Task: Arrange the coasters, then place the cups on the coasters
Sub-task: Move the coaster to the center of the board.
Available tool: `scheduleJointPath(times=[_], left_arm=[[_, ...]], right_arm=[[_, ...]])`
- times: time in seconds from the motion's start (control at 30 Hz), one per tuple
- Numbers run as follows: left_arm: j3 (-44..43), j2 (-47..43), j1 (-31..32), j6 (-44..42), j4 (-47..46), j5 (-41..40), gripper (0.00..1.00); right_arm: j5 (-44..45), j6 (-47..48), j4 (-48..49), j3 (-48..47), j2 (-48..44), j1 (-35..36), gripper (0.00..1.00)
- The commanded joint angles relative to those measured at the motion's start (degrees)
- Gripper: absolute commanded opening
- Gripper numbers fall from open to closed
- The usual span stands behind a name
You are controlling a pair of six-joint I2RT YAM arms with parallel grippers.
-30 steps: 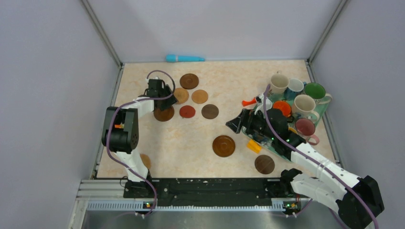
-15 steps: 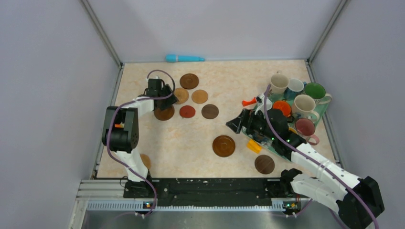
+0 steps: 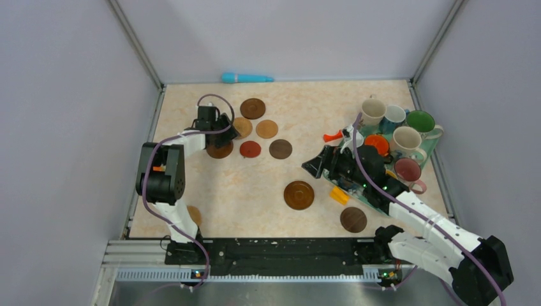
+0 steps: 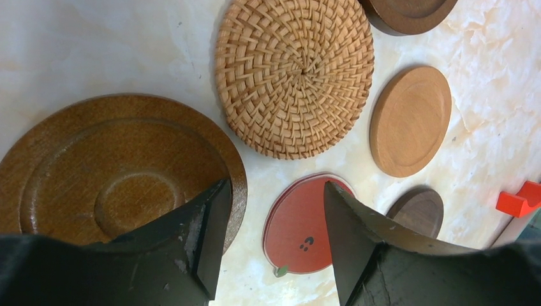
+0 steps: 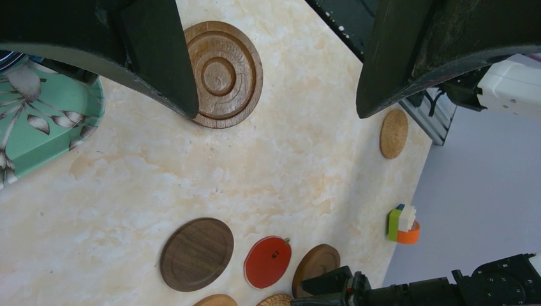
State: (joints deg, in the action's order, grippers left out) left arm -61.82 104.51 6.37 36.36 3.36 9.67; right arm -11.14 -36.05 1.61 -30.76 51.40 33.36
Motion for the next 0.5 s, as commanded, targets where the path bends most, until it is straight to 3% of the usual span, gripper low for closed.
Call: scheduleJointPath(times=[0.0, 0.27, 0.47], left_arm=[[1.88, -3.22, 0.23, 1.32, 1.68, 2.46, 0.61], [3.19, -14.06, 0.64, 4.09, 5.45, 4.80, 0.65], [1.70, -23.91, 0.92, 1.63, 10.80, 6.21, 0.79]], right_arm=[[0.42, -0.16, 1.04, -1.15, -1.45, 0.65, 0.92], [1.71, -0.15, -2.37, -1.80, -2.94, 0.65, 0.94], [7.43, 0.02, -13.05, -5.46, -2.02, 0.72, 0.99]])
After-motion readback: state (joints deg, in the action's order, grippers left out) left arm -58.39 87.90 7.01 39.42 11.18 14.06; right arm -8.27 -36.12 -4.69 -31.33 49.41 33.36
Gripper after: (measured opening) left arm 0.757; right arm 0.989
